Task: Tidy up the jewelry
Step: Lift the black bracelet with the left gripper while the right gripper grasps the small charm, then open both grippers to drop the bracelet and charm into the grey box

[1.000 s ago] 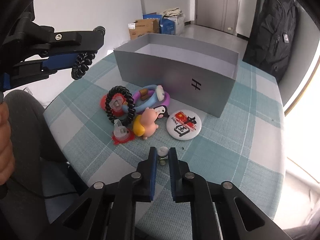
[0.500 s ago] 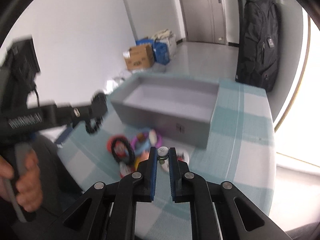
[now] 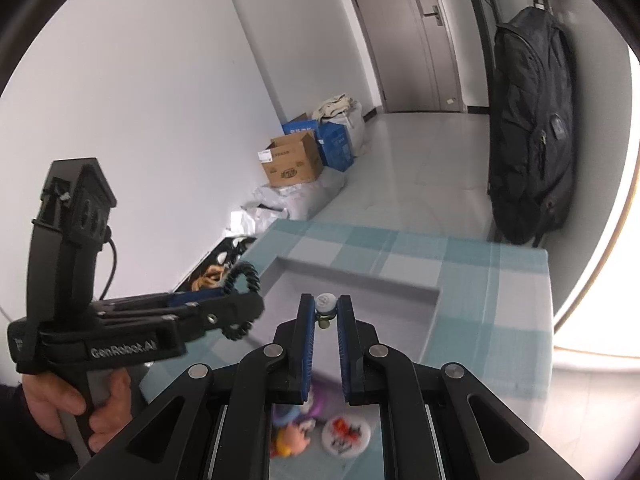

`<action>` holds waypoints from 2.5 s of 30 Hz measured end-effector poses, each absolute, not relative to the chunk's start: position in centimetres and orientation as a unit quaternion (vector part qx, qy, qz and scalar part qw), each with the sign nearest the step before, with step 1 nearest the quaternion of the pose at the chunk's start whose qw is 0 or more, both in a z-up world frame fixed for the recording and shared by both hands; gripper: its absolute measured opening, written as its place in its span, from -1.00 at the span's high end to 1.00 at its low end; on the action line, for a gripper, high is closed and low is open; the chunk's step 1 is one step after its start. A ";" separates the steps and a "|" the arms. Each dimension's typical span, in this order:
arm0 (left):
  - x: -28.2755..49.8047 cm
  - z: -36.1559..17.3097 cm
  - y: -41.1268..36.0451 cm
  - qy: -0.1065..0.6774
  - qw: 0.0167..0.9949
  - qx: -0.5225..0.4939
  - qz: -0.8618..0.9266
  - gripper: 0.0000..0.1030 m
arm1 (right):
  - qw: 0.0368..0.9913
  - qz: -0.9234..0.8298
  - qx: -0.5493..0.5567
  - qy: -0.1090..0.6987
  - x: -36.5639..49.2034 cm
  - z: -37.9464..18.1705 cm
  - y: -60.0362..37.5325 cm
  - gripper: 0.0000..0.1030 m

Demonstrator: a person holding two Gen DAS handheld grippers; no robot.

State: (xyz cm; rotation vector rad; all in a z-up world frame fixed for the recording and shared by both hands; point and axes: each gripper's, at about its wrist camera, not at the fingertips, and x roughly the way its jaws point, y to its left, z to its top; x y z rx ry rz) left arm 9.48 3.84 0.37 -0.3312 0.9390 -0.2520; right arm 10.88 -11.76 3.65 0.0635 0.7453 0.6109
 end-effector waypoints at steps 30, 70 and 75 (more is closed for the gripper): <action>13.8 -2.2 3.5 0.466 0.843 -0.185 -0.196 -0.23 | 0.879 0.267 0.057 0.391 15.0 -0.5 -12.6 0.36; 4.4 -0.3 4.8 0.433 0.889 -0.123 -0.085 -0.47 | 0.913 0.239 0.002 0.330 6.6 1.1 -14.0 -1.00; 3.6 -2.2 5.1 0.474 0.861 -0.159 -0.098 -0.47 | 0.908 0.238 0.008 0.345 5.9 0.5 -14.2 -1.00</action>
